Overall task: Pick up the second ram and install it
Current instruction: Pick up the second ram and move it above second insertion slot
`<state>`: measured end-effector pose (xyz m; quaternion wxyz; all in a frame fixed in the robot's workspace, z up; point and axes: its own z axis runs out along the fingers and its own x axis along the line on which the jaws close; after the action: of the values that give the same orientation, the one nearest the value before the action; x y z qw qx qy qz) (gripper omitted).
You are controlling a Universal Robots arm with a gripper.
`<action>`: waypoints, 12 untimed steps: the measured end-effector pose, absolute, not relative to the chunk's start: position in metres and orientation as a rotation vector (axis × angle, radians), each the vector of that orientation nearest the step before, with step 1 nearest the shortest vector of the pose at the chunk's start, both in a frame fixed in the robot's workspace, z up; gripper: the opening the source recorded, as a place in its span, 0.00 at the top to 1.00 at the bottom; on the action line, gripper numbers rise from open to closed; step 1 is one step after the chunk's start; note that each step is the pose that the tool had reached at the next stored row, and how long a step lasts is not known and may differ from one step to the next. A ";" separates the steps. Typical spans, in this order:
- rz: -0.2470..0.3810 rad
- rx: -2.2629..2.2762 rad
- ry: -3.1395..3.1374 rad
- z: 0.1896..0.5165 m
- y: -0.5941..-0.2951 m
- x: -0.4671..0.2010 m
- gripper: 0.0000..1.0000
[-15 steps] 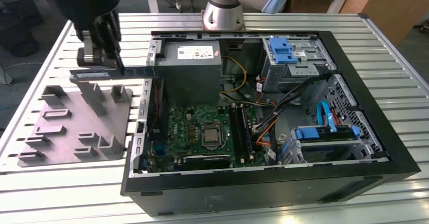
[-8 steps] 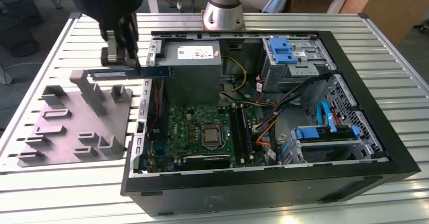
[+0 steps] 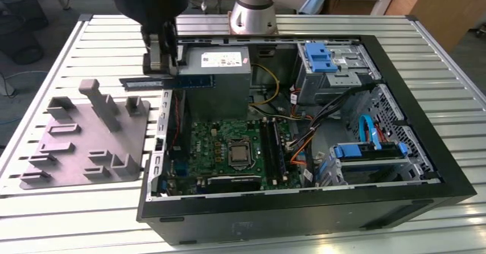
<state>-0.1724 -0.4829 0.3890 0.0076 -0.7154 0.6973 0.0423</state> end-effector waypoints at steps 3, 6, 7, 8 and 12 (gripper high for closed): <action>0.133 -2.237 2.181 0.389 -0.483 -0.162 0.86; 0.134 -2.238 2.181 0.388 -0.483 -0.150 0.86; 0.135 -2.238 2.181 0.388 -0.483 -0.146 0.86; 0.135 -2.238 2.182 0.388 -0.483 -0.142 0.86; 0.139 -2.239 2.183 0.386 -0.482 -0.124 0.86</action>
<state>-0.1244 -0.4823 0.3861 0.0057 -0.7153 0.6974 0.0443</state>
